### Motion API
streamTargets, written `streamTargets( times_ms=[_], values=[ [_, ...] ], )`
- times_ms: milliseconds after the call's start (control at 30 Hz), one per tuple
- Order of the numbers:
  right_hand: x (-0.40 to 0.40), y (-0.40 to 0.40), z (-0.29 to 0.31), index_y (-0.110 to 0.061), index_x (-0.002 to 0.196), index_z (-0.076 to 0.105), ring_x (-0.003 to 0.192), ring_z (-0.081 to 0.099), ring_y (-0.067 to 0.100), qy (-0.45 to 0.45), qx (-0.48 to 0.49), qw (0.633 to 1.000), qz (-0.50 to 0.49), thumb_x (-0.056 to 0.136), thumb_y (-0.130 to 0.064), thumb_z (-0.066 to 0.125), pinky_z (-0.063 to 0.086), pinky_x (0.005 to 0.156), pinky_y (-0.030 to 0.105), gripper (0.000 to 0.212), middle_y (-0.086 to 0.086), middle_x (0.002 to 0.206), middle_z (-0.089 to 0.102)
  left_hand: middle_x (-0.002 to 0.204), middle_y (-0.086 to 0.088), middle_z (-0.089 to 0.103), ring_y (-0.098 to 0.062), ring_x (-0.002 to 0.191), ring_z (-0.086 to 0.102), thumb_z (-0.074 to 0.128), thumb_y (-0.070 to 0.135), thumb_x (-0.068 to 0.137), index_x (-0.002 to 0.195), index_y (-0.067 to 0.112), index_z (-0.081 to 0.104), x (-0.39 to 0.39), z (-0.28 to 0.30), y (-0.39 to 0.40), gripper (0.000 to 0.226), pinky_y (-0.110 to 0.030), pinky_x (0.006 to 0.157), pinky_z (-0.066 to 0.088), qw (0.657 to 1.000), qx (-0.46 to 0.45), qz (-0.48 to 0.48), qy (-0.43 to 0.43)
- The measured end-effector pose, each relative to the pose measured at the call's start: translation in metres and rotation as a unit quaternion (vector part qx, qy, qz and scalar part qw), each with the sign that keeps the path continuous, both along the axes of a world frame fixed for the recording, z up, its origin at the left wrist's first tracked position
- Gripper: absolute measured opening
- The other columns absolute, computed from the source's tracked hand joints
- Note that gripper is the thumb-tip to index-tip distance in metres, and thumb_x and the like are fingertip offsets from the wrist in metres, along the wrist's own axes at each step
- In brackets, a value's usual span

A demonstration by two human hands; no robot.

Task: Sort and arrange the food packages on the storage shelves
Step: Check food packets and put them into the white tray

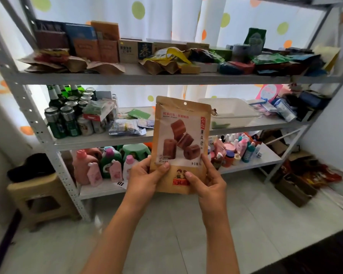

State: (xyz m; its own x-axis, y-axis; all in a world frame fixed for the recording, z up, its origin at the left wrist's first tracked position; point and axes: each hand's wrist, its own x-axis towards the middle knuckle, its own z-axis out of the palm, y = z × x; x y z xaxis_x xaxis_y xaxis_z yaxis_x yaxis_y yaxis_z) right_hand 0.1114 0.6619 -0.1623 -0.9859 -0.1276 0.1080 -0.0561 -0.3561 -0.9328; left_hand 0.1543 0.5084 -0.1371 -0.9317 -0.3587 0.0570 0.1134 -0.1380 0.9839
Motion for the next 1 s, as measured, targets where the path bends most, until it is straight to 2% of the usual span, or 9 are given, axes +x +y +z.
streamTargets(
  times_ms=[133, 267, 400, 533, 733, 833, 900, 967, 1000],
  values=[
    [-0.012, -0.028, 0.001, -0.03, 0.131, 0.065, 0.118, 0.067, 0.02, -0.016, -0.002, 1.0, 0.025, 0.075, -0.007, 0.079, 0.06, 0.09, 0.048, 0.062, -0.003, 0.131, 0.067, 0.101, 0.003, 0.076, -0.013, 0.093, 0.072, 0.068, 0.019, 0.09, 0.111, 0.021, 0.069, -0.006, -0.003, -0.027, 0.022, -0.026, 0.073, 0.058, 0.999, -0.011, 0.032, -0.023],
    [-0.03, -0.067, 0.005, -0.026, 0.132, 0.065, 0.115, 0.068, 0.017, -0.027, -0.004, 0.998, 0.055, 0.081, 0.0, 0.075, 0.062, 0.083, 0.038, 0.058, -0.004, 0.13, 0.064, 0.109, 0.004, 0.072, -0.01, 0.097, 0.07, 0.07, 0.021, 0.087, 0.117, 0.028, 0.064, -0.014, -0.004, -0.062, 0.031, -0.027, 0.074, 0.057, 0.998, -0.003, 0.046, -0.046],
    [-0.058, -0.113, 0.02, -0.027, 0.128, 0.068, 0.113, 0.069, 0.019, -0.031, 0.003, 0.998, 0.054, 0.079, -0.006, 0.079, 0.062, 0.083, 0.04, 0.054, -0.002, 0.127, 0.066, 0.11, 0.009, 0.072, -0.009, 0.101, 0.069, 0.077, 0.018, 0.081, 0.124, 0.032, 0.057, -0.034, 0.01, -0.103, 0.049, -0.029, 0.08, 0.059, 0.997, -0.003, 0.074, -0.035],
    [-0.093, -0.162, 0.043, -0.029, 0.127, 0.068, 0.113, 0.069, 0.021, -0.013, 0.013, 0.998, 0.063, 0.081, -0.01, 0.079, 0.062, 0.082, 0.04, 0.051, 0.0, 0.129, 0.067, 0.119, 0.009, 0.067, -0.011, 0.103, 0.068, 0.079, 0.013, 0.079, 0.117, 0.045, 0.052, -0.063, 0.033, -0.15, 0.057, -0.037, 0.086, 0.059, 0.995, 0.004, 0.094, -0.011],
    [-0.146, -0.223, 0.081, -0.03, 0.128, 0.065, 0.113, 0.069, 0.02, 0.018, 0.046, 0.997, 0.052, 0.082, -0.02, 0.079, 0.062, 0.081, 0.037, 0.049, -0.004, 0.129, 0.067, 0.124, 0.002, 0.067, -0.011, 0.103, 0.069, 0.08, 0.005, 0.078, 0.139, 0.036, 0.044, -0.113, 0.068, -0.211, 0.078, -0.029, 0.08, 0.06, 0.996, -0.011, 0.089, 0.02],
    [-0.172, -0.249, 0.098, -0.029, 0.126, 0.066, 0.112, 0.068, 0.02, 0.03, 0.071, 0.997, 0.029, 0.083, -0.021, 0.079, 0.063, 0.08, 0.034, 0.046, -0.002, 0.128, 0.066, 0.127, 0.015, 0.061, -0.008, 0.11, 0.064, 0.085, 0.011, 0.073, 0.132, 0.058, 0.033, -0.132, 0.085, -0.231, 0.092, -0.029, 0.086, 0.058, 0.992, -0.083, 0.084, 0.037],
    [-0.187, -0.264, 0.105, -0.028, 0.122, 0.067, 0.108, 0.07, 0.019, 0.041, 0.097, 0.994, 0.003, 0.084, -0.024, 0.079, 0.063, 0.081, 0.037, 0.04, -0.001, 0.125, 0.067, 0.135, 0.028, 0.048, 0.0, 0.118, 0.055, 0.087, 0.028, 0.069, 0.13, 0.071, 0.018, -0.141, 0.098, -0.24, 0.102, -0.02, 0.094, 0.05, 0.975, -0.2, 0.082, 0.045],
    [-0.2, -0.277, 0.107, -0.027, 0.116, 0.068, 0.101, 0.072, 0.017, 0.048, 0.107, 0.993, -0.016, 0.085, -0.026, 0.078, 0.064, 0.078, 0.036, 0.033, 0.0, 0.121, 0.068, 0.159, 0.016, 0.021, -0.007, 0.137, 0.037, 0.085, 0.038, 0.071, 0.136, 0.07, 0.0, -0.153, 0.109, -0.25, 0.112, -0.02, 0.104, 0.029, 0.935, -0.342, 0.088, 0.023],
    [-0.207, -0.282, 0.108, -0.027, 0.115, 0.067, 0.099, 0.072, 0.016, 0.05, 0.106, 0.993, -0.021, 0.086, -0.026, 0.077, 0.064, 0.075, 0.034, 0.03, 0.0, 0.12, 0.068, 0.164, 0.01, 0.005, -0.012, 0.142, 0.03, 0.084, 0.038, 0.072, 0.138, 0.068, -0.001, -0.16, 0.113, -0.254, 0.112, -0.017, 0.099, 0.024, 0.916, -0.39, 0.09, 0.012]
  ],
)
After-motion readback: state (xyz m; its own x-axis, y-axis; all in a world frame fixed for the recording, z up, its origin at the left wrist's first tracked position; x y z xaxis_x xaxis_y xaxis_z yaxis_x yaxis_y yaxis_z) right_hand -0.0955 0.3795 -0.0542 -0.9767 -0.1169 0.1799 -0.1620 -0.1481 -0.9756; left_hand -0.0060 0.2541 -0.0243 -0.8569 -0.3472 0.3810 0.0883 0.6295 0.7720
